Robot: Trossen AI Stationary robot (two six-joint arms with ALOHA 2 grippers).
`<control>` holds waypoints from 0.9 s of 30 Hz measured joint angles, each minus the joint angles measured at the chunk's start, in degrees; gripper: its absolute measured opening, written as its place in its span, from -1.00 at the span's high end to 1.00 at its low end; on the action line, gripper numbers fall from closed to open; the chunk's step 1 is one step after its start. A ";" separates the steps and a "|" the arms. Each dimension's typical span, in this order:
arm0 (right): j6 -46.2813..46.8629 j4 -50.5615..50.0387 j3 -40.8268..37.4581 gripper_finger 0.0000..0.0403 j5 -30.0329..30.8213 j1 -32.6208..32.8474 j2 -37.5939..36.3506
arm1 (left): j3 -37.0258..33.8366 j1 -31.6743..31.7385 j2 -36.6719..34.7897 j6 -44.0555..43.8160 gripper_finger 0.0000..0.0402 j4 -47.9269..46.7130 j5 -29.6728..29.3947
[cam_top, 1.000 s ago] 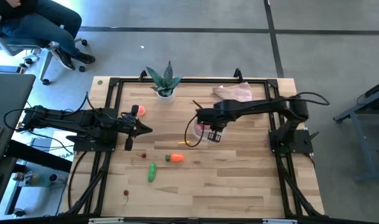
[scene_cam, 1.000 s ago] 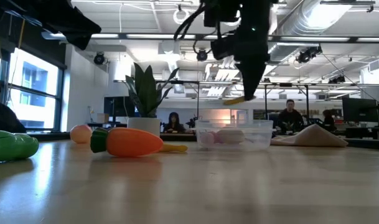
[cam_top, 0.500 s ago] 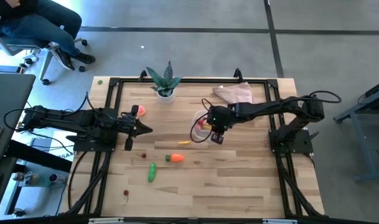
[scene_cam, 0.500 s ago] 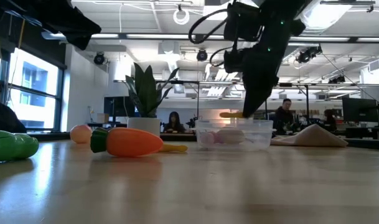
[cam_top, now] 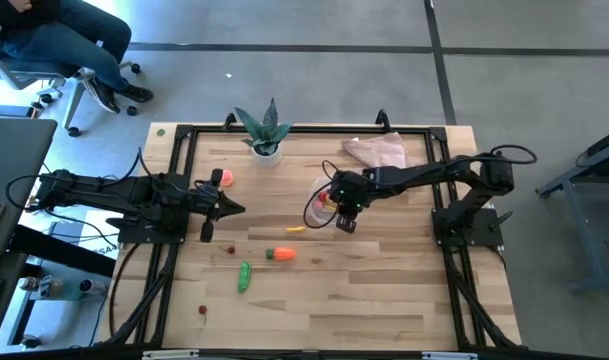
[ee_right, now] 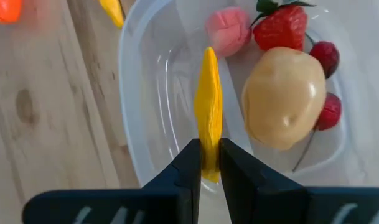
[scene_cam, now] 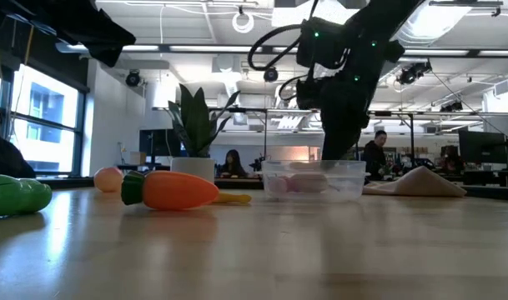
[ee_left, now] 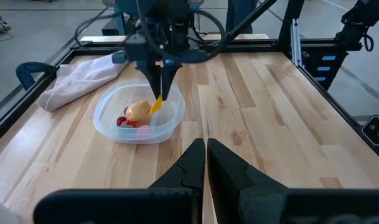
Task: Pick and placing Produce into tupperware
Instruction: Put the yellow corn into the transparent bin
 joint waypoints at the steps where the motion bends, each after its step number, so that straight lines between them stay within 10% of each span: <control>1: -0.14 0.33 0.00 0.81 -0.05 -0.02 0.50 | 0.01 0.00 0.02 0.00 0.96 0.00 0.01; 27: 0.50 3.10 0.02 0.80 1.11 -0.02 4.24 | 0.01 0.00 0.00 0.00 0.96 0.02 0.00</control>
